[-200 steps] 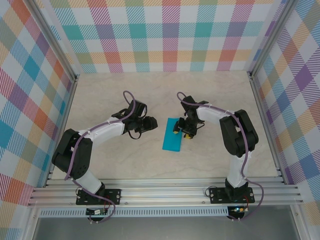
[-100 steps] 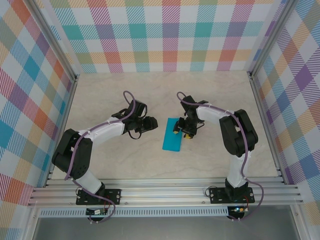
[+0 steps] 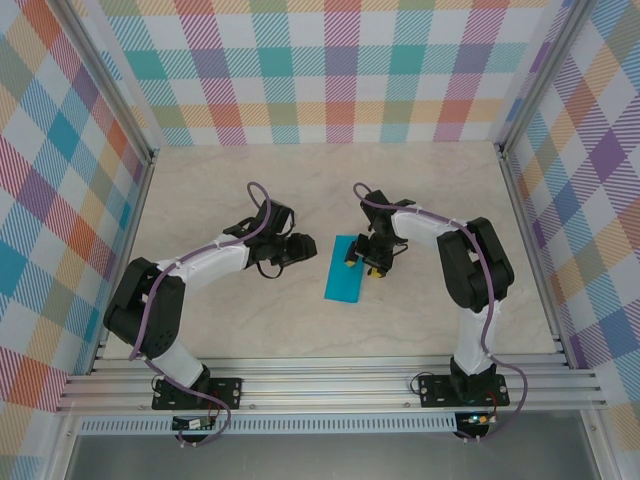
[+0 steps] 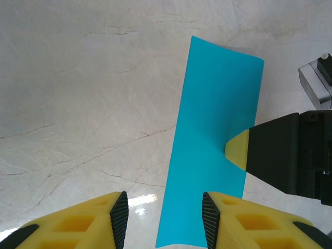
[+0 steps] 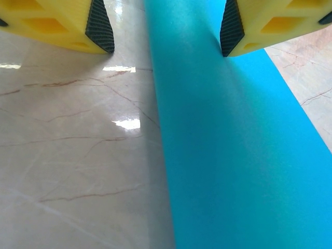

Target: Fold a paper plane with a square sheet of paper (pick it up from the middle)

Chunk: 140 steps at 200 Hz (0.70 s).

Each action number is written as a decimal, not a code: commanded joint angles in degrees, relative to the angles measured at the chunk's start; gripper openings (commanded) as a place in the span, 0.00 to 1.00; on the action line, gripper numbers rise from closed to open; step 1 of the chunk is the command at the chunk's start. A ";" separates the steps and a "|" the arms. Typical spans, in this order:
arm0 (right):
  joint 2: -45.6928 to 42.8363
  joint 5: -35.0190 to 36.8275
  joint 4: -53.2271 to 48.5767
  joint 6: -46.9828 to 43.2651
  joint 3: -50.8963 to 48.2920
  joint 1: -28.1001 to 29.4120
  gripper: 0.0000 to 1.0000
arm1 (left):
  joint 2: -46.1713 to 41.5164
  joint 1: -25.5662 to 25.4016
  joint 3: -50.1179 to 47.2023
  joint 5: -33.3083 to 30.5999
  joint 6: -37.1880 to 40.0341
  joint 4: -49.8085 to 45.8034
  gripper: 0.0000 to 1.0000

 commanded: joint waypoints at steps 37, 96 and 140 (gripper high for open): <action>5.42 5.08 -1.42 -0.42 -1.22 -0.15 0.64 | 0.70 0.20 0.30 1.70 -0.27 1.63 0.44; 4.66 5.79 -2.17 -3.08 -1.40 -0.09 0.61 | 0.92 0.02 0.39 2.25 0.32 1.29 0.44; 5.50 6.53 -2.18 -2.18 -1.40 -0.04 0.61 | 1.35 -0.24 0.79 2.55 0.26 1.36 0.44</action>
